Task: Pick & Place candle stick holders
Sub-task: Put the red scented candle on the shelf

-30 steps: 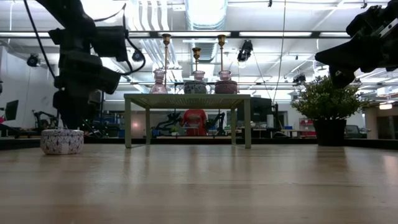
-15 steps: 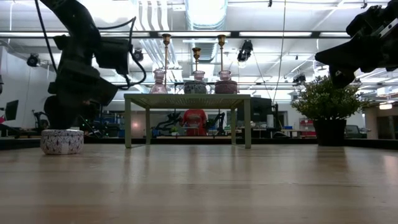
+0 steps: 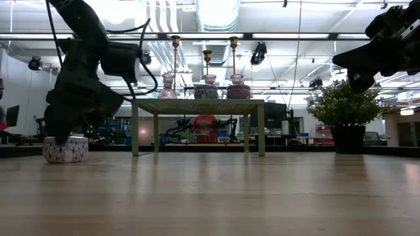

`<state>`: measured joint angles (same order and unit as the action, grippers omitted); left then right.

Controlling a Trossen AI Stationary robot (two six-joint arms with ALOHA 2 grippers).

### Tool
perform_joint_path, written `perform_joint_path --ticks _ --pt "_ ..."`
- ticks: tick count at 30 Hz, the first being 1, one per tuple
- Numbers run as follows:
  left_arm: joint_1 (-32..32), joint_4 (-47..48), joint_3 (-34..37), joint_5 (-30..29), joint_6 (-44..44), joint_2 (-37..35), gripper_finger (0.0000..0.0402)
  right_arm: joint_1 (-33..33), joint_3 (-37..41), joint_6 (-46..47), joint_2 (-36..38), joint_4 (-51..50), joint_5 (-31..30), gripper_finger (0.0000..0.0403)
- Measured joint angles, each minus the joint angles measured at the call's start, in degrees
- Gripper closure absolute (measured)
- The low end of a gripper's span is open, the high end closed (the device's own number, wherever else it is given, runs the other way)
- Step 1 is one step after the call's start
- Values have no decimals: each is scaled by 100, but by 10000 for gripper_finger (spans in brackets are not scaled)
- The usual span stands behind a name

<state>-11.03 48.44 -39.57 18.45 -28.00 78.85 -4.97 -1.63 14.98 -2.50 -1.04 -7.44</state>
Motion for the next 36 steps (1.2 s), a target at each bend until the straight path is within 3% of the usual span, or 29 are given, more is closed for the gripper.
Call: perform_joint_path --ticks 8,36 --pt "402 -110 -63 -842 -320 24 21 0 0 0 -2 0 2 394" --pt "935 -501 -52 -1084 -689 275 21 0 0 0 0 0 0 394"
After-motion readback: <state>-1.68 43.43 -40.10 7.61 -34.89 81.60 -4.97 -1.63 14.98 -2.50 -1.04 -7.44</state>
